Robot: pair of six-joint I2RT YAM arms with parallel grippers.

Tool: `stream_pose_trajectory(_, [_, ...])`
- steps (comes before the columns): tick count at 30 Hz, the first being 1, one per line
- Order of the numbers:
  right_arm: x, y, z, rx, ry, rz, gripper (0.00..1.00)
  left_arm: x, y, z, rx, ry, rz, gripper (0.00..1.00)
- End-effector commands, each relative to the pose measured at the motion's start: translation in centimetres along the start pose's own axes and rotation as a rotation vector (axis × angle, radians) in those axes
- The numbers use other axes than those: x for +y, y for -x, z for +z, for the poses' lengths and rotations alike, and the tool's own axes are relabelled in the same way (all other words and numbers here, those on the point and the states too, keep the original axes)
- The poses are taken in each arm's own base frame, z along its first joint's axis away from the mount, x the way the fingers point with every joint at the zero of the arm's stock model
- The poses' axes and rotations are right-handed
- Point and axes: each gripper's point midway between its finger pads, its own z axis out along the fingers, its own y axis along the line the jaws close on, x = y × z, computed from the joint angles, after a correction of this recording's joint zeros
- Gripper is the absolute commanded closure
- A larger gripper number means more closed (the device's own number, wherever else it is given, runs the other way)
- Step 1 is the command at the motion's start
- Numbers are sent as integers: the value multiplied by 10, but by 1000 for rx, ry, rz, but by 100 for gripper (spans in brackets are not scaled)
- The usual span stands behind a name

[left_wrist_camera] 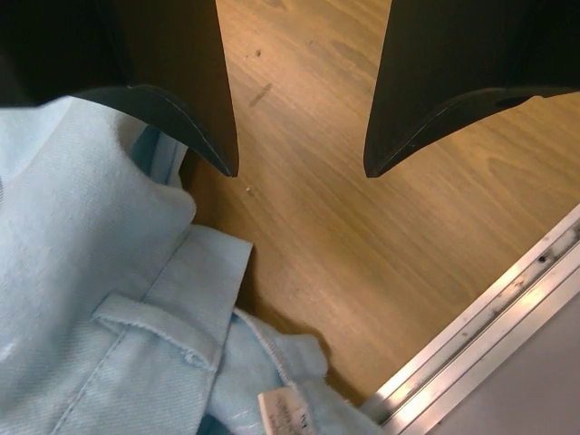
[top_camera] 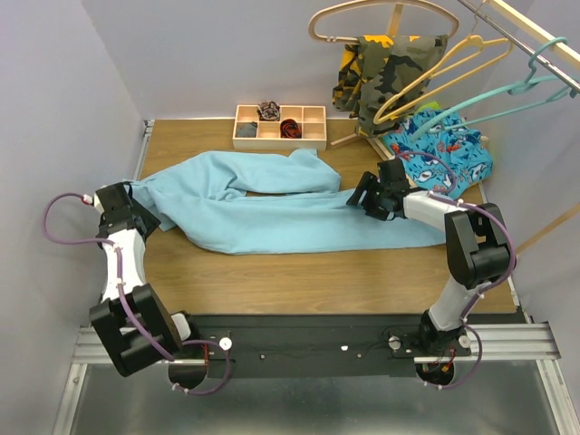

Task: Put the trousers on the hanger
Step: Flatten out the trousers at the center of the board.

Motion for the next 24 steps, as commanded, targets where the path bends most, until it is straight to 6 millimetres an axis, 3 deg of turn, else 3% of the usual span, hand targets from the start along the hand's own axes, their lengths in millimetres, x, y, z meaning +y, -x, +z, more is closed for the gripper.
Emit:
stream_pose_trajectory(1, [-80, -67, 4, 216, -288, -19, 19, -19, 9, 23, -15, -88, -14, 37])
stream_pose_trajectory(6, [-78, -64, 4, 209, -282, -21, 19, -23, -10, 54, 25, -129, 7, 41])
stream_pose_trajectory(10, [-78, -62, 2, 199, -284, -21, 19, -21, -10, 73, 21, -112, 19, 44])
stream_pose_trajectory(16, [-79, -64, 0, 201, -285, -18, 19, -32, 4, 78, -15, -154, 39, 45])
stream_pose_trajectory(24, [-78, -62, 0, 194, -286, -17, 19, -30, -15, 94, 50, -147, 28, 46])
